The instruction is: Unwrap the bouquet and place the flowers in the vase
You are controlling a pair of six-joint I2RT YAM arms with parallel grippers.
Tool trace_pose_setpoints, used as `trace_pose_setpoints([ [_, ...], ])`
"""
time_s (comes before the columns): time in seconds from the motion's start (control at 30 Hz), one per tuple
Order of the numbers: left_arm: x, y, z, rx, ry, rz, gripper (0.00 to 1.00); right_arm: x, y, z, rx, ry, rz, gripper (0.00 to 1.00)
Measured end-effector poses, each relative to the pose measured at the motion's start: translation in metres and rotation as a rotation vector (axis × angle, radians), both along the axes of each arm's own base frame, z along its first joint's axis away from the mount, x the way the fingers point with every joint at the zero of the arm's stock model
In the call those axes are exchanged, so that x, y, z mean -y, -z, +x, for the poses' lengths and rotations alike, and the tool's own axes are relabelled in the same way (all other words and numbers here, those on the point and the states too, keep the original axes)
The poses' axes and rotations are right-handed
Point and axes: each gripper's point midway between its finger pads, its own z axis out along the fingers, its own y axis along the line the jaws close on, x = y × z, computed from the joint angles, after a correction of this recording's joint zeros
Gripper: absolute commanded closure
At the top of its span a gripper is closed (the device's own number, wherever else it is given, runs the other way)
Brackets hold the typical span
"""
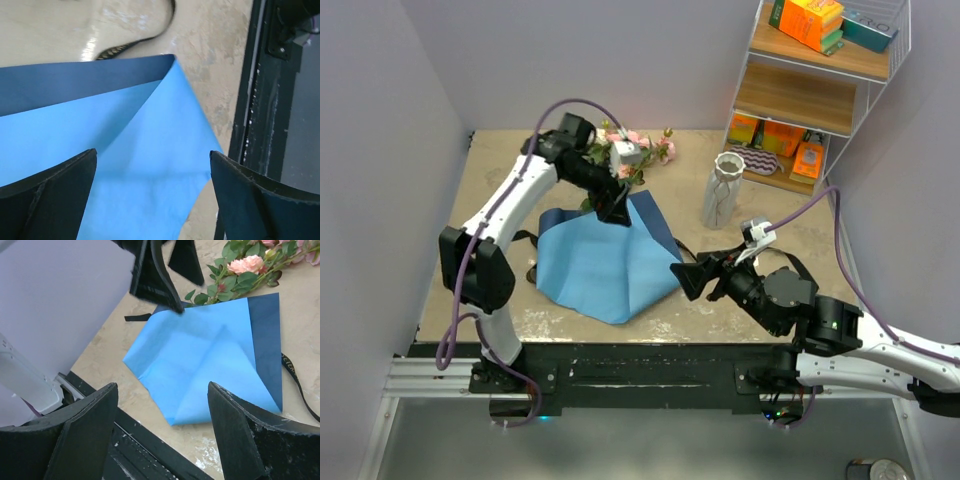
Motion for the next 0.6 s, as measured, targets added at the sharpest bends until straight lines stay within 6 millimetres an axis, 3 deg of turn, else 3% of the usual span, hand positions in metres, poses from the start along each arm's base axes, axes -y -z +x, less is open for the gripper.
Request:
trace_pose_setpoints([
  [0.07,-0.017,-0.02,0.022,0.047,-0.076,-0.028,0.01,0.001,0.0,0.0,0.0,0.003,-0.003,0.24],
  [0.17,-0.058,-0.044,0.061,0.163,-0.219,-0.035,0.01,0.001,0.001,0.0,0.0,0.004,-0.004,0.24],
  [0.27,-0.091,-0.04,0.077,0.223,-0.32,0.018,0.01,0.001,0.001,0.0,0.001,0.004,-0.005,0.24],
  [0.37,-0.096,-0.002,0.07,0.172,-0.315,0.082,0.02,0.001,0.001,0.0,0.001,0.003,-0.007,0.24],
  [0.5,-0.097,0.074,0.056,0.01,-0.253,0.17,0.06,0.001,0.002,0.0,-0.001,0.004,-0.01,0.25],
  [0.6,-0.098,0.115,0.051,-0.09,-0.214,0.205,0.07,0.002,0.003,0.0,-0.002,0.004,-0.012,0.25],
])
